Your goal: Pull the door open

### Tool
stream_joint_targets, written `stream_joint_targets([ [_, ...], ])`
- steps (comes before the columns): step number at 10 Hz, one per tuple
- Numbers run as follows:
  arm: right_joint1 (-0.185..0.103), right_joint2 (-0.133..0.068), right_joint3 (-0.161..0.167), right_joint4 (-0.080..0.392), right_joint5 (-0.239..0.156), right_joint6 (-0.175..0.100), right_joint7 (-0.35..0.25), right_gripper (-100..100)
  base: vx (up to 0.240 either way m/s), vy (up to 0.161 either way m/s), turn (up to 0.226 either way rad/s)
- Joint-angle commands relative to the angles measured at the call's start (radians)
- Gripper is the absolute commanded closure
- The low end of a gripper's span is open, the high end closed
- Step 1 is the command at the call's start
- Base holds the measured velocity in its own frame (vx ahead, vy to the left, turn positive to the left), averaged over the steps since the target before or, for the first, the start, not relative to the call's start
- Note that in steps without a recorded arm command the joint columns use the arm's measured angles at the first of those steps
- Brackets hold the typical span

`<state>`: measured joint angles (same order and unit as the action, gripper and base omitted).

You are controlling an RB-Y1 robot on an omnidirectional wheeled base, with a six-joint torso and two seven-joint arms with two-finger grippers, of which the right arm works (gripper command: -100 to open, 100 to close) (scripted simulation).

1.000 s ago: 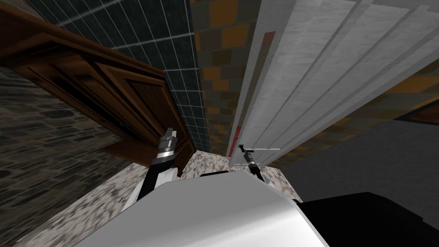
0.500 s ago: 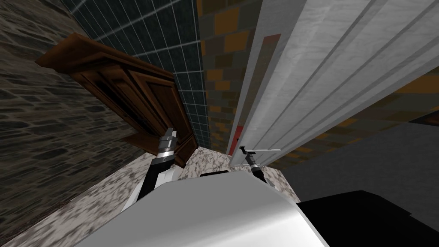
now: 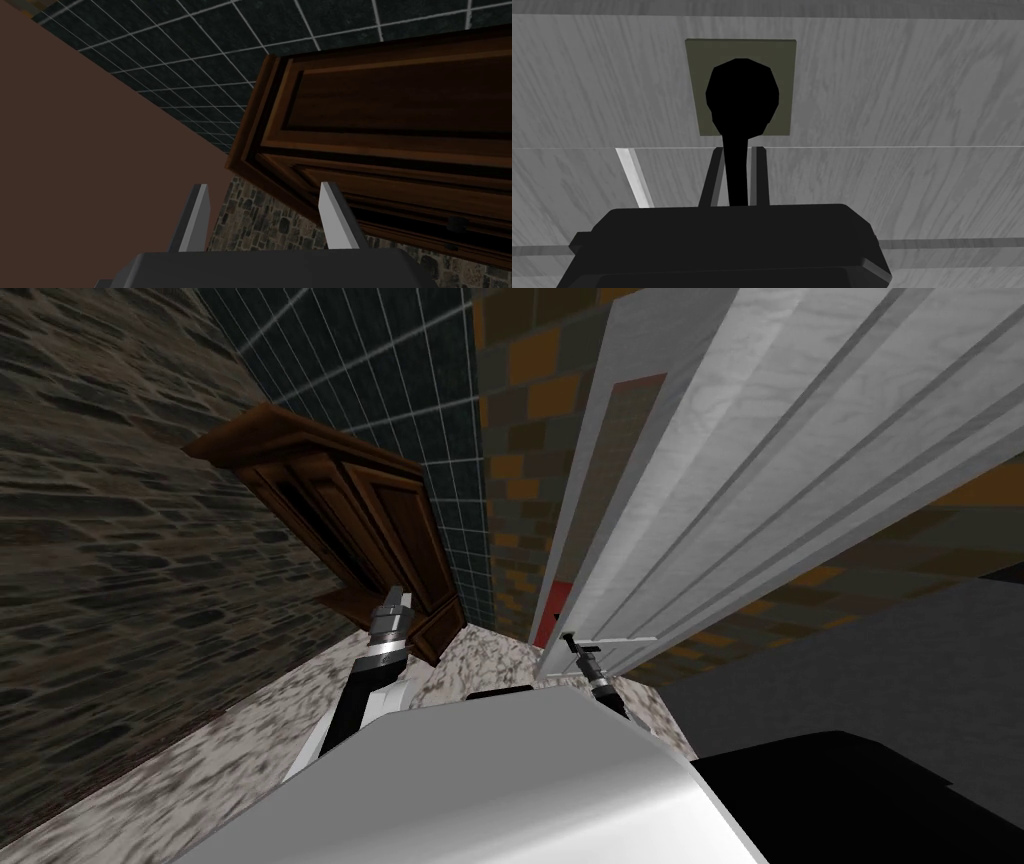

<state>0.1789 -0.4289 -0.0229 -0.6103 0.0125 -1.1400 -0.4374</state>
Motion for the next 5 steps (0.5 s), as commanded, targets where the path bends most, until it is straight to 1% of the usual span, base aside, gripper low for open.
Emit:
stream_joint_targets([
  [1, 0.029, -0.009, 0.001, -0.02, 0.002, -0.012, -0.009, 100, -0.183, -0.026, 0.096],
  [2, 0.012, -0.006, 0.002, -0.004, 0.002, -0.014, -0.007, 100, -0.072, -0.008, 0.011],
  [3, 0.023, -0.01, 0.006, 0.005, 0.006, -0.036, -0.013, 100, -0.155, -0.038, 0.182],
  [5, 0.033, -0.017, 0.009, 0.016, 0.009, -0.06, -0.018, 100, -0.244, -0.103, 0.195],
])
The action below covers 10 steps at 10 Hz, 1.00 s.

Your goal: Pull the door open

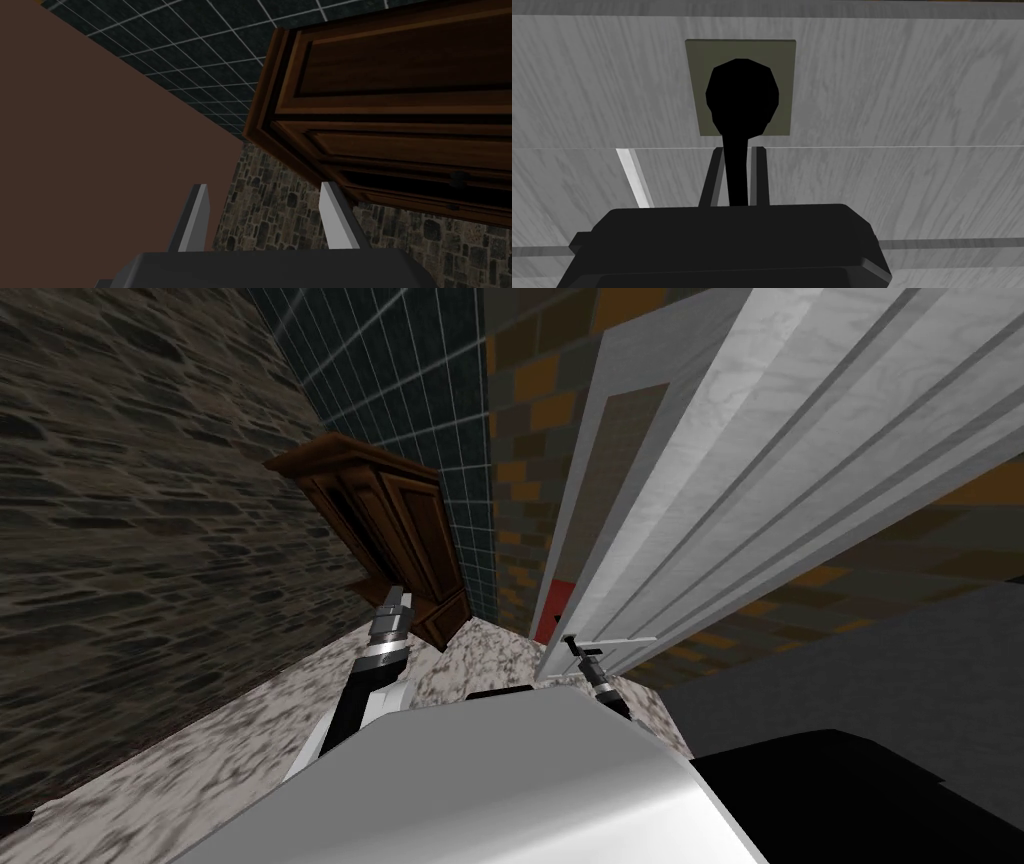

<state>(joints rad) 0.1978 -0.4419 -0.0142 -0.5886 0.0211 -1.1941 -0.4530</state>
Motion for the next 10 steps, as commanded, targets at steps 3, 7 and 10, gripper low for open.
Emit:
stream_joint_targets([
  [3, 0.032, -0.016, 0.006, 0.015, 0.007, -0.053, -0.014, 100, -0.236, -0.077, 0.187],
  [7, 0.026, -0.011, 0.03, 0.004, -0.003, -0.038, -0.002, 100, -0.174, -0.052, 0.108],
  [10, 0.005, -0.004, 0.058, -0.024, -0.028, 0.007, 0.022, 100, -0.24, -0.091, 0.121],
])
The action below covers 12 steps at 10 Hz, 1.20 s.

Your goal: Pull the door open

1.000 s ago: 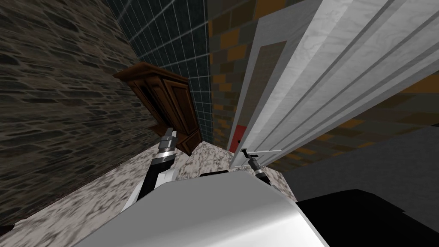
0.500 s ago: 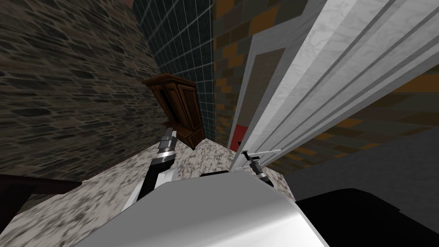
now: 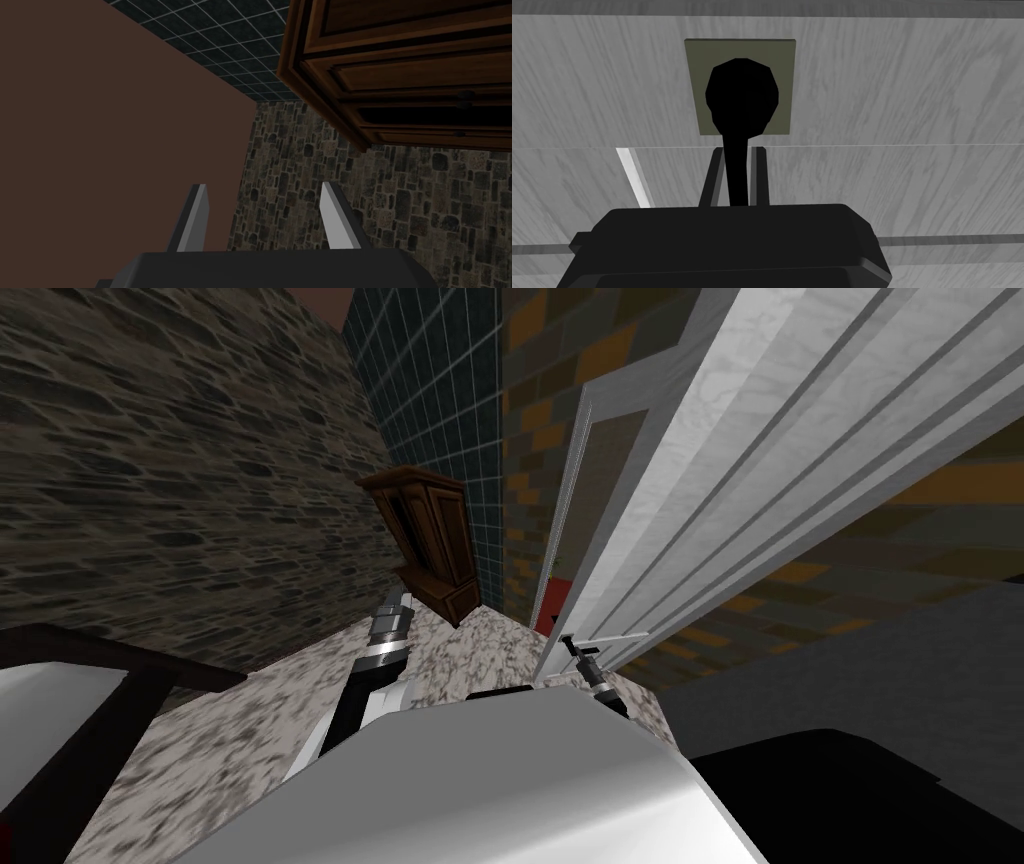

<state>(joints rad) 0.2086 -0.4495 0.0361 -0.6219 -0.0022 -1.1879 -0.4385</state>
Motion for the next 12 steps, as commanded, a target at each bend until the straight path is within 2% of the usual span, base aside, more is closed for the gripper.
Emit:
stream_joint_targets([
  [1, -0.013, 0.006, 0.017, 0.0, -0.013, 0.017, 0.015, 100, -0.221, -0.043, 0.094],
  [5, -0.051, 0.019, 0.067, -0.049, -0.06, 0.1, 0.06, 100, -0.238, -0.06, 0.11],
  [6, -0.059, 0.022, 0.077, -0.059, -0.069, 0.116, 0.069, 100, -0.251, -0.086, 0.102],
  [7, -0.059, 0.022, 0.077, -0.059, -0.069, 0.116, 0.069, 100, -0.146, -0.056, 0.039],
  [8, -0.074, 0.027, 0.097, -0.077, -0.087, 0.147, 0.086, 100, -0.166, -0.068, 0.103],
  [10, -0.087, 0.032, 0.114, -0.093, -0.103, 0.175, 0.101, 100, -0.208, -0.113, 0.115],
  [12, -0.087, 0.032, 0.114, -0.093, -0.103, 0.175, 0.101, 100, -0.079, -0.05, 0.003],
])
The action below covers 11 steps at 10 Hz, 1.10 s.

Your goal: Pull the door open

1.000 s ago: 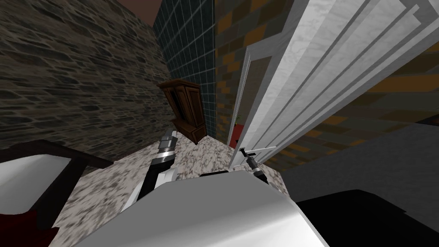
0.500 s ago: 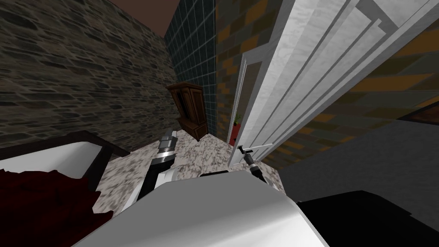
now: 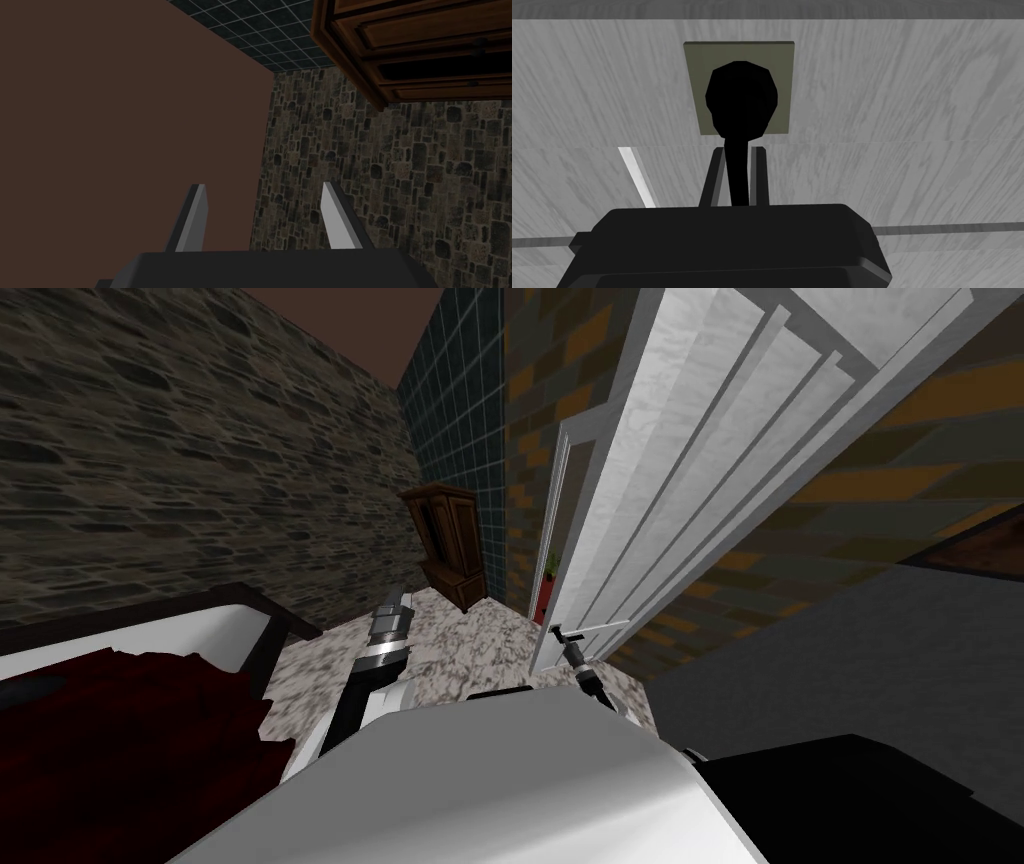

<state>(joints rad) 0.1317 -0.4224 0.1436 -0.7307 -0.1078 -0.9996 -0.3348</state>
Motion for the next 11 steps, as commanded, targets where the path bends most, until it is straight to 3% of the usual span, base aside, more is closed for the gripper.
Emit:
stream_joint_targets([
  [1, -0.023, 0.009, 0.023, 0.0, -0.013, 0.014, 0.012, 100, -0.108, -0.082, 0.072],
  [4, -0.027, 0.015, 0.03, -0.016, -0.02, 0.037, 0.023, 100, -0.091, -0.118, 0.08],
  [7, -0.057, 0.007, 0.038, 0.04, -0.003, 0.003, -0.002, 100, -0.182, 0.008, 0.137],
  [11, -0.1, -0.01, 0.042, 0.125, 0.021, -0.05, -0.041, 100, -0.207, -0.064, 0.13],
])
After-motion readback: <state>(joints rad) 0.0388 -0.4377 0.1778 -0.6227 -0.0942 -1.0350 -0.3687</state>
